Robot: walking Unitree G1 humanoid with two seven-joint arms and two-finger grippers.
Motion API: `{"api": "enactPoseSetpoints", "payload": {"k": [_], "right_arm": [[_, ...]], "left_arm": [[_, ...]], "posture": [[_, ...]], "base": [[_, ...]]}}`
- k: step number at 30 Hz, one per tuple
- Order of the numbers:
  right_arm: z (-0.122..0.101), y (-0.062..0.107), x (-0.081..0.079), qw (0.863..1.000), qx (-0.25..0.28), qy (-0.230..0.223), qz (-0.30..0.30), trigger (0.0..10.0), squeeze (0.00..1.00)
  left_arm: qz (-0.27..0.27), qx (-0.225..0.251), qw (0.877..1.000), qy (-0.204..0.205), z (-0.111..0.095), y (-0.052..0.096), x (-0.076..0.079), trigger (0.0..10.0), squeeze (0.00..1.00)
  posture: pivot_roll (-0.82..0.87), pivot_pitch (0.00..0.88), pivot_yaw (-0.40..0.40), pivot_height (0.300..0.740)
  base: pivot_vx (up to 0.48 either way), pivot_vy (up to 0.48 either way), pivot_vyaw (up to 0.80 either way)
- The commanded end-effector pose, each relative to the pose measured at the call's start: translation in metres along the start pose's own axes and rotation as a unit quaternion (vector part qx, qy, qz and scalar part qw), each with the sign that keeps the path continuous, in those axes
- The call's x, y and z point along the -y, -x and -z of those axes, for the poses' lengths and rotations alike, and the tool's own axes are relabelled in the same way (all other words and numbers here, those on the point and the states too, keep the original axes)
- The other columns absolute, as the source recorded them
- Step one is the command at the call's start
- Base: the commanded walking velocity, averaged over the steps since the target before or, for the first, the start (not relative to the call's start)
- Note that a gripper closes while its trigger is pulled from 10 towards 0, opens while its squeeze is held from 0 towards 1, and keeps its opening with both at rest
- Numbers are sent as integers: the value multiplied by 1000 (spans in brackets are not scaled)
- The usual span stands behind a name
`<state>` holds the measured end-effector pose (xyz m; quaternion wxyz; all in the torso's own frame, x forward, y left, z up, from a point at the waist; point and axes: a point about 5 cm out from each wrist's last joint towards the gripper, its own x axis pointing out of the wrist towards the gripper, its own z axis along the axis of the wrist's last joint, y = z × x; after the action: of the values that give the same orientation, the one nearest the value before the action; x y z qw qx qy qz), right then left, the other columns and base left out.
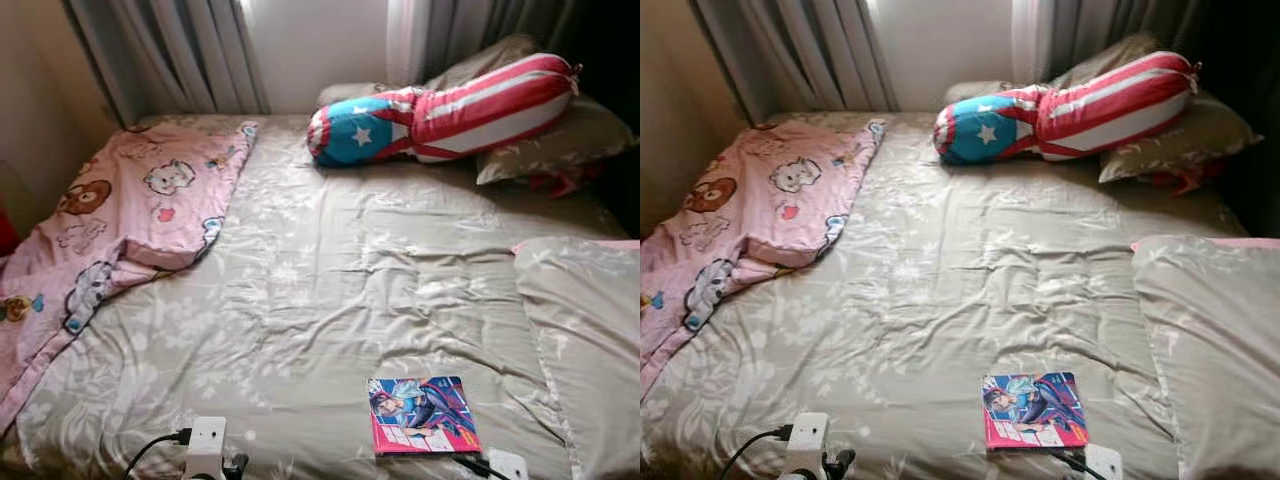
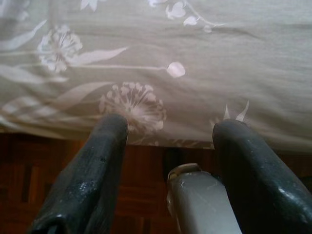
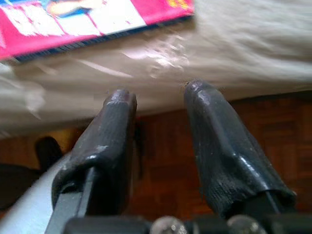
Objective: Clean up the room
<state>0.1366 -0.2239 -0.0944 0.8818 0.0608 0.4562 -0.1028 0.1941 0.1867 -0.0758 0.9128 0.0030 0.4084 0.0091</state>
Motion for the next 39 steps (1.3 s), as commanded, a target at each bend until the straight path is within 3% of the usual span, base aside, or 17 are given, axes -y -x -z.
{"api": "enactPoseSetpoints", "payload": {"k": [1,10,17,25,39], "right_arm": [[9,2,2,1000,-17,7,-3,10000,0],[3,0,1,1000,-16,11,0,10000,0],[-4,-3,-4,1000,-21,17,1,10000,0],[-12,-6,-14,1000,-19,25,-4,10000,0],[-8,-5,-11,1000,-21,23,-2,10000,0]], "left_arm": [[-2,-6,1000,-7,3,1,-1,10000,0],[-3,-9,1000,-3,3,0,1,10000,0],[-3,-10,1000,-3,2,-1,6,10000,0],[-21,-18,1000,2,8,2,-6,10000,0],[-18,-22,1000,-6,11,3,-6,10000,0]], "posture": [[-91,0,19,740],[-108,0,11,740],[-87,0,-13,740],[-81,0,-19,740],[-73,0,-15,740]], "base": [[0,0,0],[0,0,636],[0,0,114],[0,0,0],[0,343,0]]}}
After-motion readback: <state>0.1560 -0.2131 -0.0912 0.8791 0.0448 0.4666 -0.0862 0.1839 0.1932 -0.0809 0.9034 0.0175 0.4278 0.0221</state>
